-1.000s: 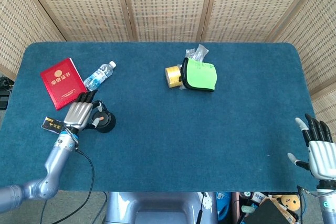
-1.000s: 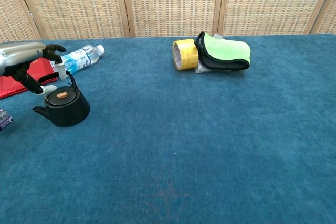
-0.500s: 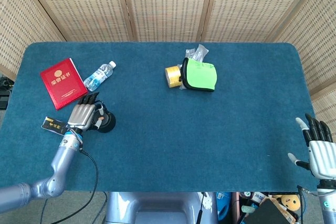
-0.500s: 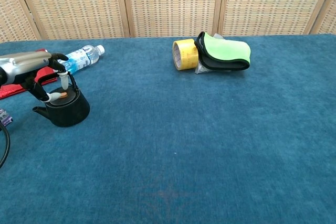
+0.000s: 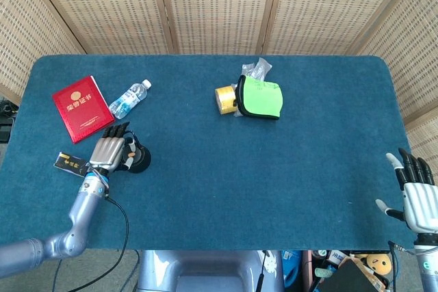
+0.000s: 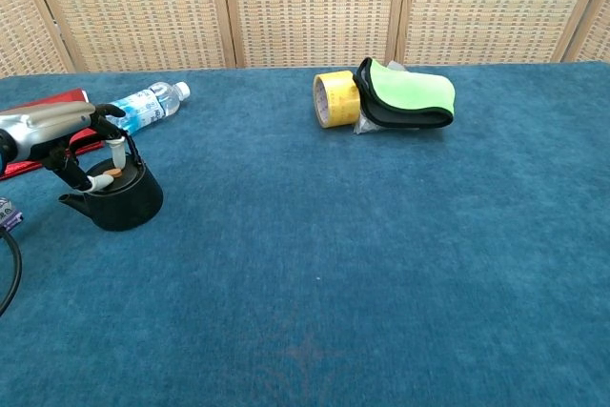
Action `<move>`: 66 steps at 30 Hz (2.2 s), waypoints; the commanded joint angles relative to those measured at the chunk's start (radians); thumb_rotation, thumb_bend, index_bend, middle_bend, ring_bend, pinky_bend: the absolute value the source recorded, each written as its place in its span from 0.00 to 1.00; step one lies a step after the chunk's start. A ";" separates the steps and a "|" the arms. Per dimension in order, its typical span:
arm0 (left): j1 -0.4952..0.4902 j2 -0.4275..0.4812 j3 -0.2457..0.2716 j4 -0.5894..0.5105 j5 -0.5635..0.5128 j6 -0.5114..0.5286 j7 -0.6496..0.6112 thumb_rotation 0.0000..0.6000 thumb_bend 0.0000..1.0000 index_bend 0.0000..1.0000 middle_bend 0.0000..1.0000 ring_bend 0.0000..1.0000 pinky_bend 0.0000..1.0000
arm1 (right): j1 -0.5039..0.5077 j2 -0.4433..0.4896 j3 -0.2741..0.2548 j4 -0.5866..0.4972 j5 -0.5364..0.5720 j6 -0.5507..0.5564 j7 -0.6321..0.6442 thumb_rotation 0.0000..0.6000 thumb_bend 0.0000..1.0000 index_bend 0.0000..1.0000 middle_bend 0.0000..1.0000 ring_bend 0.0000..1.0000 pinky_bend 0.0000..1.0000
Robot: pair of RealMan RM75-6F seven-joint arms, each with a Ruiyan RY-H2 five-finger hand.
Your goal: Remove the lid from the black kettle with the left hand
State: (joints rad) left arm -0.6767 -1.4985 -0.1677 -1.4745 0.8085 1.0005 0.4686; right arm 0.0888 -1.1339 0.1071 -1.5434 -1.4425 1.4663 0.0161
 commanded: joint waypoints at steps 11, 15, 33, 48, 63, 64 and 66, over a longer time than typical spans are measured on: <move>-0.002 -0.001 -0.005 -0.004 -0.004 0.011 -0.005 1.00 0.40 0.64 0.00 0.00 0.00 | 0.001 0.000 0.001 0.003 0.003 -0.003 0.006 1.00 0.00 0.00 0.00 0.00 0.00; 0.003 0.025 -0.019 -0.042 0.025 0.027 -0.032 1.00 0.40 0.64 0.00 0.00 0.00 | -0.001 0.002 0.001 0.001 0.002 0.001 0.008 1.00 0.00 0.00 0.00 0.00 0.00; -0.059 0.003 -0.026 -0.086 0.198 -0.018 -0.101 1.00 0.40 0.65 0.00 0.00 0.00 | 0.003 0.000 -0.003 -0.001 0.004 -0.009 0.000 1.00 0.00 0.00 0.00 0.00 0.00; -0.123 -0.129 0.006 0.055 0.079 -0.072 0.038 1.00 0.40 0.51 0.00 0.00 0.00 | 0.007 0.007 0.005 0.011 0.026 -0.028 0.036 1.00 0.00 0.00 0.00 0.00 0.00; -0.076 0.007 -0.017 -0.129 0.147 0.045 -0.002 1.00 0.23 0.00 0.00 0.00 0.00 | 0.007 0.004 0.005 -0.002 0.029 -0.026 0.017 1.00 0.00 0.00 0.00 0.00 0.00; -0.067 0.024 -0.018 -0.147 0.162 0.061 -0.010 1.00 0.21 0.00 0.00 0.00 0.00 | 0.006 0.004 0.004 -0.003 0.028 -0.025 0.015 1.00 0.00 0.00 0.00 0.00 0.00; 0.014 0.142 -0.011 -0.242 0.235 0.178 -0.057 1.00 0.19 0.00 0.00 0.00 0.00 | 0.005 0.004 0.003 -0.007 0.024 -0.021 0.013 1.00 0.00 0.00 0.00 0.00 0.00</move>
State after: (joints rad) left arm -0.7444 -1.4734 -0.1808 -1.6157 0.9650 1.0640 0.4655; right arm 0.0943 -1.1303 0.1108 -1.5500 -1.4174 1.4447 0.0295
